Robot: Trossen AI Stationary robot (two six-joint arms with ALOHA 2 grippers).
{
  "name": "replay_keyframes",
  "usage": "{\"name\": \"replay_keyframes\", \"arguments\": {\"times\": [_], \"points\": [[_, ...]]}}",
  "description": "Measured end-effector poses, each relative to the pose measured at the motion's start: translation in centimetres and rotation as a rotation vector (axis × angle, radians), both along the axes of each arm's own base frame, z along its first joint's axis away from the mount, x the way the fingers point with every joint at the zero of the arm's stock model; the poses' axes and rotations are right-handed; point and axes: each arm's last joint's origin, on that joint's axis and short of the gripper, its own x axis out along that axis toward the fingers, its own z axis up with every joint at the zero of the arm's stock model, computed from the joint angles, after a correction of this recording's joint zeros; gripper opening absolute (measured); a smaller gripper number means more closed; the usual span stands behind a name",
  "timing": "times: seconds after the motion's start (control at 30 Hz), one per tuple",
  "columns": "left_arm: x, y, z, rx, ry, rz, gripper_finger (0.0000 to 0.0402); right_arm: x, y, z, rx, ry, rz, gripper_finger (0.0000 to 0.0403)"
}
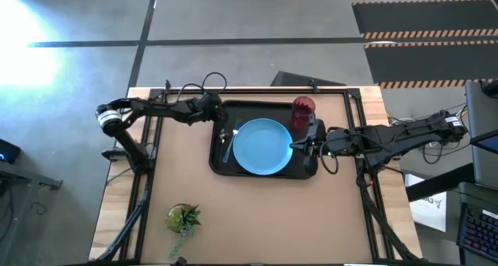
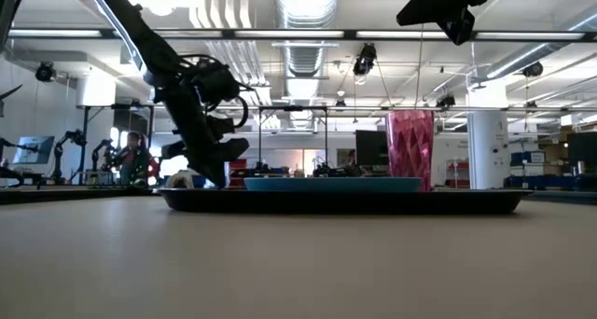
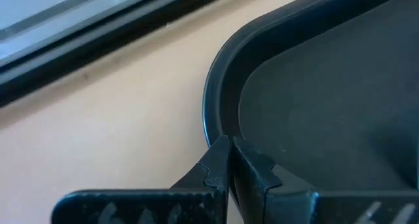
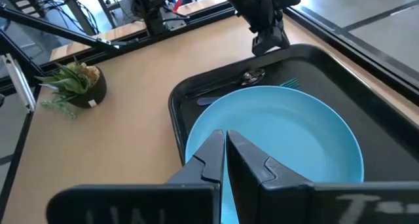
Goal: Pick and place plate/cup/fork/spoon on tray
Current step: Adjust the black tray
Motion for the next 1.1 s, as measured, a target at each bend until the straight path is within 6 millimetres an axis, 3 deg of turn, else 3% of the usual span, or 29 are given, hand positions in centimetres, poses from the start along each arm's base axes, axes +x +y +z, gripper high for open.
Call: {"name": "replay_keyframes", "arguments": {"times": [0.6, 1.1], "points": [[0.0, -0.7, -0.3, -0.030, 0.034, -0.012, 0.0000, 0.0, 0.0, 0.0, 0.007, -0.001, -0.003, 0.0009], [0.7, -3.7, -0.9, -0.099, 0.116, -0.068, 0.0000, 0.0, 0.0, 0.0, 0.002, 0.002, 0.003, 0.0009]]}}
